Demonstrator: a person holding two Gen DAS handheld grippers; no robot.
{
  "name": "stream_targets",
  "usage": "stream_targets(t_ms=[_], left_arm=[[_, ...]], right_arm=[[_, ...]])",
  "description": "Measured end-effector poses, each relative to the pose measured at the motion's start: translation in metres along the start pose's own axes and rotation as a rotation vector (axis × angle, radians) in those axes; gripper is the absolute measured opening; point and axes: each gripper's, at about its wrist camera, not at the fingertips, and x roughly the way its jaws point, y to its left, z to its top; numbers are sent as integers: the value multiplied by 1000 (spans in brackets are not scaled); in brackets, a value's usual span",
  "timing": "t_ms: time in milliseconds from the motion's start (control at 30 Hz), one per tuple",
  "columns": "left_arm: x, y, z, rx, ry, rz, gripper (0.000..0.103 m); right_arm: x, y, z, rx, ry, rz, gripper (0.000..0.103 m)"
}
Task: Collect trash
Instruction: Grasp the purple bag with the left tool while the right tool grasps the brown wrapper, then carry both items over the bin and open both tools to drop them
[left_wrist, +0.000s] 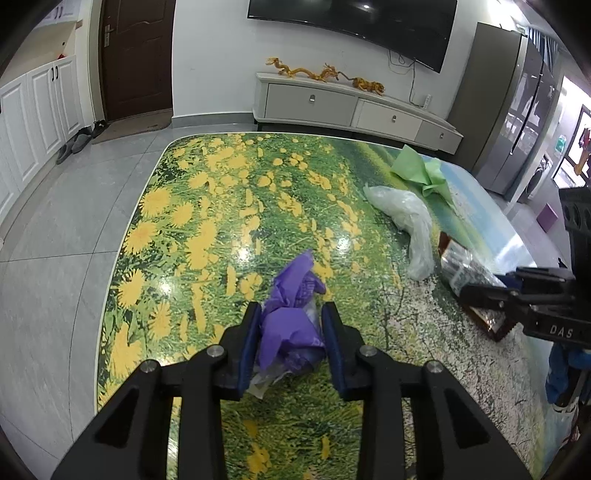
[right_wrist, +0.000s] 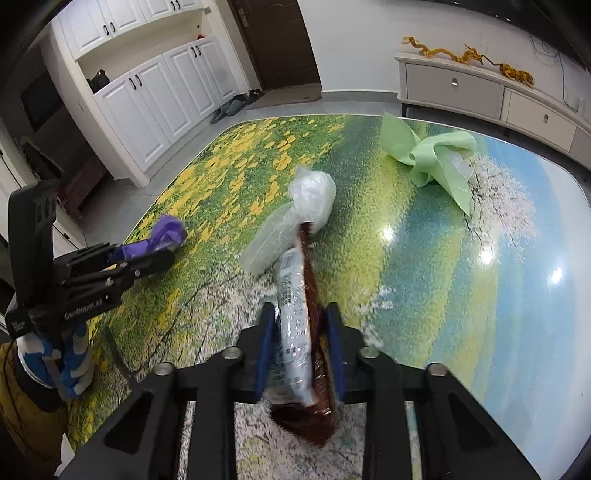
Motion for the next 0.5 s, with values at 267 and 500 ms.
stream_targets(t_ms=[267, 500], left_arm=[[-25, -32, -17, 30, -34, -3, 31], [-61, -69, -31, 55, -82, -21, 31]], right_arm=[[-32, -9, -26, 26, -31, 33, 16], [-86, -12, -48, 32, -115, 28, 16]])
